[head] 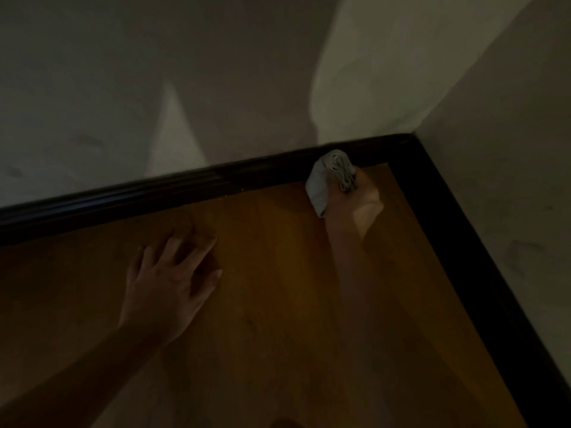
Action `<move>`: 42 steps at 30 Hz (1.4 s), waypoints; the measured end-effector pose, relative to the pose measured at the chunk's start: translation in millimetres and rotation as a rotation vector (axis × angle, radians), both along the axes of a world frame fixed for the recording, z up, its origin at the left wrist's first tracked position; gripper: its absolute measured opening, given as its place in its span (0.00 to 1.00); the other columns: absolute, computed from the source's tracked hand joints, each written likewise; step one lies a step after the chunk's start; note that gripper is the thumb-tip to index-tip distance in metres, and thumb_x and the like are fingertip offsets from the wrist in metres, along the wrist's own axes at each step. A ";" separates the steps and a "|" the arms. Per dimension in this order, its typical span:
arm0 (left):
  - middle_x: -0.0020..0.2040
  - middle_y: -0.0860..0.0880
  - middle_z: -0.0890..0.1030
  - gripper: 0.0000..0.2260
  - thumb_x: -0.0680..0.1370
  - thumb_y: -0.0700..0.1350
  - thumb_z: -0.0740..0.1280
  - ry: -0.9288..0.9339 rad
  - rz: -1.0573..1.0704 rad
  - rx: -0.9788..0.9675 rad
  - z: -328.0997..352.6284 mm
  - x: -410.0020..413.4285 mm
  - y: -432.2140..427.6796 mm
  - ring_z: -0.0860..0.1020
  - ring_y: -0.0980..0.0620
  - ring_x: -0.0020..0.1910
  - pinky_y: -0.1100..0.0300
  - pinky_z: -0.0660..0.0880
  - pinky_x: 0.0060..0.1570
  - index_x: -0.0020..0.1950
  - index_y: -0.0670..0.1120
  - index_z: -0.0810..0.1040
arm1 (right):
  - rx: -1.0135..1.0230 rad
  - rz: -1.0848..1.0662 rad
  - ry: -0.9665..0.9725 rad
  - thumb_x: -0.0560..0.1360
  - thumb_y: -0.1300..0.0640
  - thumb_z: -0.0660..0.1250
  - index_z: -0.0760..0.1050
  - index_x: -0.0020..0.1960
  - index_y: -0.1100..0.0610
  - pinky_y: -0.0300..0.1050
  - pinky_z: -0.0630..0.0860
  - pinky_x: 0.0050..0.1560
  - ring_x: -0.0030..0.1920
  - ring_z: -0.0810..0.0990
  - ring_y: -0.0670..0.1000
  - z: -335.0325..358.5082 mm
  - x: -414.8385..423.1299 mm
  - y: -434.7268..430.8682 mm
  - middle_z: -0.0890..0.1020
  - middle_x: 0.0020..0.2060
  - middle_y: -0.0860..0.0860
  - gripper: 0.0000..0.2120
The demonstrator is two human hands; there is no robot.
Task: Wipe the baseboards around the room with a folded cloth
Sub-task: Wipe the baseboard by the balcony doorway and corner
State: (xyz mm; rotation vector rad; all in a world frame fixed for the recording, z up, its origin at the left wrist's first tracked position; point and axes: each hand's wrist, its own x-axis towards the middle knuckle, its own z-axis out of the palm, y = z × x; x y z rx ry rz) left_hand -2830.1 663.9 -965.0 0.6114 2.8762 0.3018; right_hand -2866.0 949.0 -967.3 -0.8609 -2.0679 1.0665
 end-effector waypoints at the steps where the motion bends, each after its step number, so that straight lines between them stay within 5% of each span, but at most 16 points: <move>1: 0.71 0.44 0.70 0.29 0.78 0.68 0.53 0.006 0.000 0.001 -0.4 0.2 0.4 0.68 0.34 0.70 0.30 0.67 0.65 0.76 0.59 0.68 | -0.004 -0.051 0.019 0.76 0.57 0.72 0.82 0.51 0.60 0.39 0.79 0.47 0.44 0.79 0.45 0.3 -1.3 -1.0 0.83 0.45 0.51 0.08; 5: 0.70 0.45 0.71 0.29 0.78 0.67 0.52 0.034 0.003 -0.010 -2.6 -0.3 2.0 0.68 0.35 0.70 0.31 0.66 0.66 0.76 0.58 0.69 | -0.069 0.067 0.017 0.77 0.54 0.69 0.81 0.46 0.59 0.49 0.80 0.43 0.40 0.80 0.50 -0.3 0.3 -35.1 0.83 0.40 0.54 0.09; 11: 0.70 0.45 0.71 0.28 0.78 0.67 0.54 0.029 0.027 0.007 -3.5 2.7 4.3 0.68 0.35 0.70 0.32 0.66 0.66 0.74 0.57 0.71 | 0.050 0.377 -0.072 0.75 0.52 0.71 0.82 0.55 0.58 0.49 0.78 0.43 0.45 0.81 0.54 2.3 -0.3 -104.9 0.82 0.46 0.55 0.12; 19: 0.71 0.47 0.70 0.29 0.78 0.68 0.52 -0.006 0.010 -0.036 0.2 -0.4 1.0 0.66 0.38 0.71 0.32 0.66 0.66 0.77 0.59 0.67 | 0.002 0.148 -0.050 0.77 0.52 0.70 0.82 0.53 0.58 0.49 0.80 0.46 0.45 0.81 0.51 -5.8 1.9 -64.8 0.84 0.46 0.53 0.10; 32: 0.72 0.47 0.70 0.28 0.78 0.67 0.53 0.010 -0.001 -0.063 3.5 -0.7 -0.4 0.68 0.39 0.64 0.34 0.74 0.57 0.75 0.59 0.69 | 0.058 0.341 -0.049 0.74 0.50 0.70 0.82 0.54 0.59 0.47 0.76 0.41 0.44 0.81 0.55 2.8 -1.5 -106.2 0.83 0.46 0.56 0.14; 38: 0.72 0.47 0.70 0.29 0.78 0.68 0.53 -0.008 0.016 -0.067 4.0 -1.6 9.1 0.70 0.39 0.65 0.34 0.73 0.58 0.75 0.59 0.70 | 0.041 0.227 -0.056 0.75 0.53 0.72 0.83 0.52 0.58 0.48 0.78 0.45 0.45 0.81 0.53 -4.2 0.3 -59.2 0.84 0.46 0.54 0.09; 42: 0.75 0.48 0.68 0.29 0.78 0.69 0.50 -0.056 -0.021 -0.014 2.9 -5.3 23.0 0.66 0.42 0.72 0.36 0.66 0.68 0.77 0.60 0.68 | 0.013 0.125 -0.066 0.78 0.56 0.70 0.80 0.43 0.60 0.45 0.78 0.39 0.40 0.79 0.49 -3.0 0.9 -9.3 0.82 0.40 0.52 0.08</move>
